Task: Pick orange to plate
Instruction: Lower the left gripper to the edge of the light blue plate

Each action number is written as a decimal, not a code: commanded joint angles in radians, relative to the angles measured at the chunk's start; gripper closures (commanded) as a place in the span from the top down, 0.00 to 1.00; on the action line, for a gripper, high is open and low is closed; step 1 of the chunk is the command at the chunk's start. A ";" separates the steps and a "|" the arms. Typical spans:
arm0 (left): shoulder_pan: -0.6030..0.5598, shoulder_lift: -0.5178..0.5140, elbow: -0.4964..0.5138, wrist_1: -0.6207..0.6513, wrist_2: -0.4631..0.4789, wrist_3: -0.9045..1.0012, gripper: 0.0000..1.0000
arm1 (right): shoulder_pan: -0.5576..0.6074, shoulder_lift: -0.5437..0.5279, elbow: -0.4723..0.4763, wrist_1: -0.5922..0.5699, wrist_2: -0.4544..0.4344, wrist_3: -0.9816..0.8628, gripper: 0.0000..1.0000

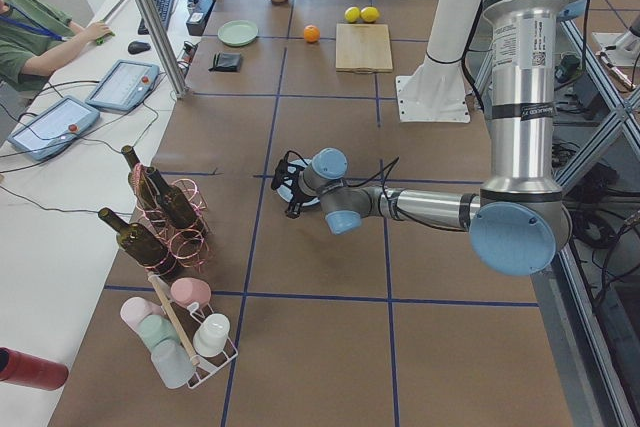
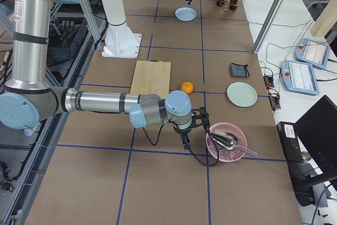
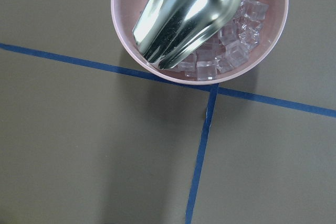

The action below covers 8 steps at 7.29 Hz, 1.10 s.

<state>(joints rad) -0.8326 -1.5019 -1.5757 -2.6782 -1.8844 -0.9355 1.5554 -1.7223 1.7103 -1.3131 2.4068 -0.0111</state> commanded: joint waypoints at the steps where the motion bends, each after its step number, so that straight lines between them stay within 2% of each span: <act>1: 0.047 0.000 0.003 0.000 0.043 -0.048 0.58 | 0.000 0.001 0.000 0.000 0.000 0.000 1.00; 4: 0.058 0.000 0.009 0.000 0.051 -0.054 0.44 | 0.000 0.001 -0.003 0.000 0.000 0.000 1.00; 6: 0.066 -0.001 0.011 0.000 0.053 -0.054 0.42 | 0.000 0.001 -0.006 0.000 -0.002 0.000 1.00; 8: 0.070 -0.001 0.011 0.001 0.053 -0.054 0.34 | 0.000 0.001 -0.008 0.000 -0.002 0.000 1.00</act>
<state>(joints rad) -0.7663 -1.5031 -1.5648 -2.6780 -1.8317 -0.9894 1.5549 -1.7211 1.7041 -1.3131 2.4054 -0.0107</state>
